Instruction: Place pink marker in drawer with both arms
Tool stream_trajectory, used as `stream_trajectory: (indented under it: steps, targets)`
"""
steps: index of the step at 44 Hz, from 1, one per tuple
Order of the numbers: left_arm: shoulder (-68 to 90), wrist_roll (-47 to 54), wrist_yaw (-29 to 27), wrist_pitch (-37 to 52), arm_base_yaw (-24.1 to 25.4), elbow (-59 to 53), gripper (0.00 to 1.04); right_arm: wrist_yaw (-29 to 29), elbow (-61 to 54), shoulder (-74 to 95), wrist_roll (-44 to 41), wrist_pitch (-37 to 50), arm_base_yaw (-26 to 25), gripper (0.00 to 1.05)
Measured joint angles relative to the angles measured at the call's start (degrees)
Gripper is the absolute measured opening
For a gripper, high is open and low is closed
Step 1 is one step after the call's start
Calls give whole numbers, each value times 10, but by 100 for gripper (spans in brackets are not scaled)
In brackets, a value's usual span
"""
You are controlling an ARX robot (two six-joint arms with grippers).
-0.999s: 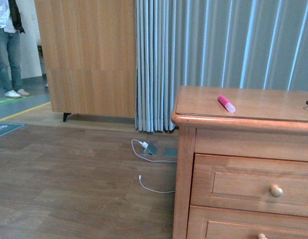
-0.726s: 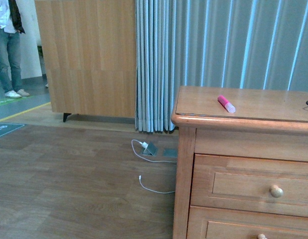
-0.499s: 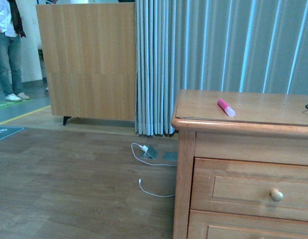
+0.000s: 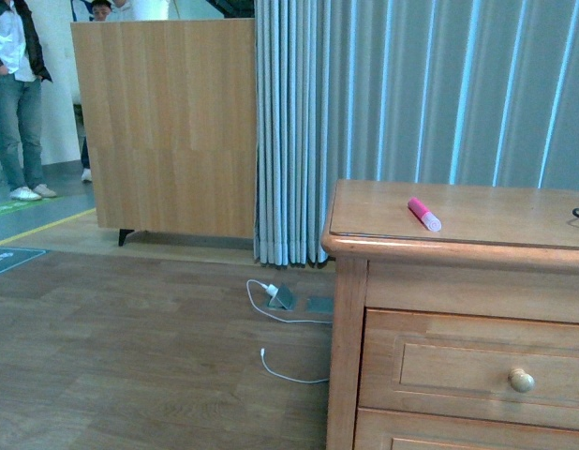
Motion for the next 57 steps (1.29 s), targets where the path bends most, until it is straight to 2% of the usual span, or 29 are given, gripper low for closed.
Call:
stream_trajectory:
  steps: [7,11,15,24,29,34,46,57]
  targets:
    - [0,0,0,0,0,0,99,0,0,0,0,0,0,96]
    - [0,0,0,0,0,0,99,-55,30,43,40,-79,-10,96]
    - [0,0,1,0,0,0,99,-65,43,99,68,-79,-10,96]
    - [0,0,0,0,0,0,99,-48,82,292,89,61,17,96]
    - [0,0,0,0,0,0,99,-21,121,496,94,202,49,96]
    - [0,0,0,0,0,0,99,6,185,674,96,298,74,96]
    - [0,0,0,0,0,0,99,46,304,895,88,381,107,96]
    - [0,0,0,0,0,0,99,72,400,1049,77,445,110,96]
